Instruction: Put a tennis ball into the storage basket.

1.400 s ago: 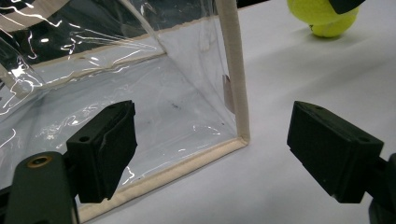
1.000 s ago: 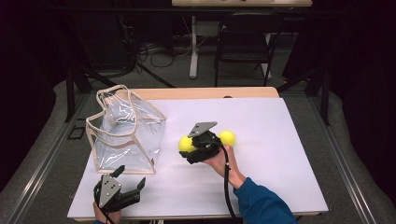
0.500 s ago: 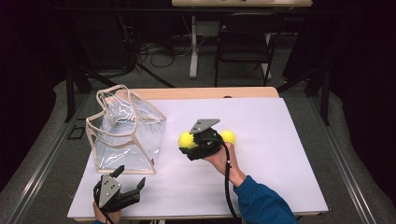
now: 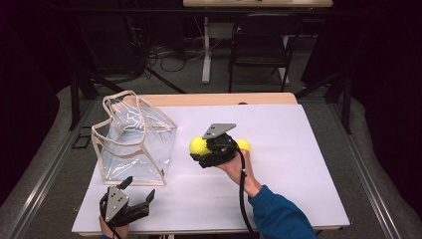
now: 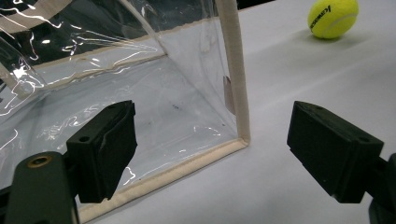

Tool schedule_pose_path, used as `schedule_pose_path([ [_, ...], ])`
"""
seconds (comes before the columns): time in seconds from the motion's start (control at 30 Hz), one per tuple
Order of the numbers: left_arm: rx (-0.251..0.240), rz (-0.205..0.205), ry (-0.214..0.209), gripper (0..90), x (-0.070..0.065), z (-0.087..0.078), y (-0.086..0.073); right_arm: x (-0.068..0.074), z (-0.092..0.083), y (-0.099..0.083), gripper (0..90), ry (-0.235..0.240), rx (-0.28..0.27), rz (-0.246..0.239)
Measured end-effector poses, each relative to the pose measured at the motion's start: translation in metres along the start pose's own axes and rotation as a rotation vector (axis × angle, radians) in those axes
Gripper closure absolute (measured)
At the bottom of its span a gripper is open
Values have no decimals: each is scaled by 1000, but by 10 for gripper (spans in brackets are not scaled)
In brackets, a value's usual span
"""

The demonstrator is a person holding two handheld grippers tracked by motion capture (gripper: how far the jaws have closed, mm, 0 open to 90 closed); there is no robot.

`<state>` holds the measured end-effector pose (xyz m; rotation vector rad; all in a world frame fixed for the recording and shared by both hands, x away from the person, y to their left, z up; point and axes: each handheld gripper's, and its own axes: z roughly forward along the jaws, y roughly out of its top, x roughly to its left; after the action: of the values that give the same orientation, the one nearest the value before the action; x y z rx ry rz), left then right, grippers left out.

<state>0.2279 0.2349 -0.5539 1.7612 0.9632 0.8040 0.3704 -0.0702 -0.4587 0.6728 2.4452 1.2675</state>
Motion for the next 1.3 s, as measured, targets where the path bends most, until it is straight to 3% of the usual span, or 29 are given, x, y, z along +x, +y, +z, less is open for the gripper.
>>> schedule_pose_path([
  [1.3,-3,-8,1,160,1,0,0,-11,-6,30,262,-7,-56,-5],
])
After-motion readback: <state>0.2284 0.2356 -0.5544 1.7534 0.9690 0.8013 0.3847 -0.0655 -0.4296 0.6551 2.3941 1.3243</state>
